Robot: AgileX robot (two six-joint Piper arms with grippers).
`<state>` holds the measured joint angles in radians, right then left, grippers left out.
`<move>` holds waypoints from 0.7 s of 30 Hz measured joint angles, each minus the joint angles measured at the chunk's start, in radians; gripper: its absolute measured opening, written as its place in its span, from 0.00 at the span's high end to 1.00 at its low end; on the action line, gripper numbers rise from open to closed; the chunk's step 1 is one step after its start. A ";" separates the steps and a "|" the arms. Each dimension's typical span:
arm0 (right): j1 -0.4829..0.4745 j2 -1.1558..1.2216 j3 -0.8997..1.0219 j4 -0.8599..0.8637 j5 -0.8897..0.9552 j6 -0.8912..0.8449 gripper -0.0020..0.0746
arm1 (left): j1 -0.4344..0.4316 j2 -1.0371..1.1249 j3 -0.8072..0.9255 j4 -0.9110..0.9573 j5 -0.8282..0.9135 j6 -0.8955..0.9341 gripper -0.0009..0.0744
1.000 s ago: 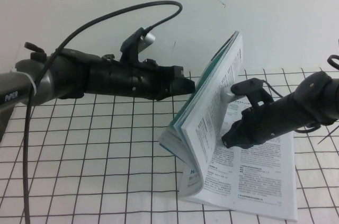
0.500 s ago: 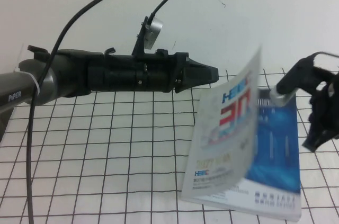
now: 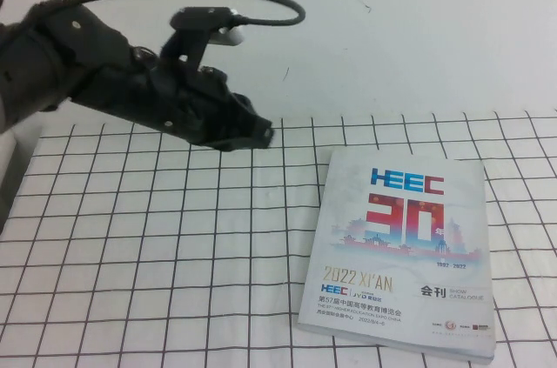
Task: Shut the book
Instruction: 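Close the open booklet and leave it lying on the table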
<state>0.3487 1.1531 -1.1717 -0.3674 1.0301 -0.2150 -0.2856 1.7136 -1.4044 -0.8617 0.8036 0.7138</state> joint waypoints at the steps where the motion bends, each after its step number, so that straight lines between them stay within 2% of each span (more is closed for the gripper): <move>1: 0.000 -0.031 0.009 0.007 -0.002 0.004 0.98 | 0.000 -0.026 0.004 0.098 -0.024 -0.077 0.99; 5: 0.000 -0.141 0.073 0.016 -0.018 0.006 0.98 | 0.002 -0.173 0.071 0.517 -0.101 -0.340 0.99; 9: 0.000 -0.244 0.172 0.002 -0.024 0.006 0.98 | 0.004 -0.353 0.200 0.710 -0.193 -0.496 0.99; 13: 0.000 -0.353 0.274 0.015 -0.054 0.006 0.98 | 0.004 -0.553 0.386 0.752 -0.353 -0.527 0.99; 17: 0.000 -0.447 0.369 0.137 -0.114 -0.002 0.98 | 0.004 -0.769 0.603 0.761 -0.535 -0.524 0.99; 21: 0.000 -0.530 0.496 0.236 -0.238 -0.006 0.98 | 0.004 -0.966 0.795 0.749 -0.643 -0.524 0.99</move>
<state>0.3487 0.6234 -0.6759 -0.1315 0.7925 -0.2207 -0.2812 0.7477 -0.6095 -0.1130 0.1605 0.1894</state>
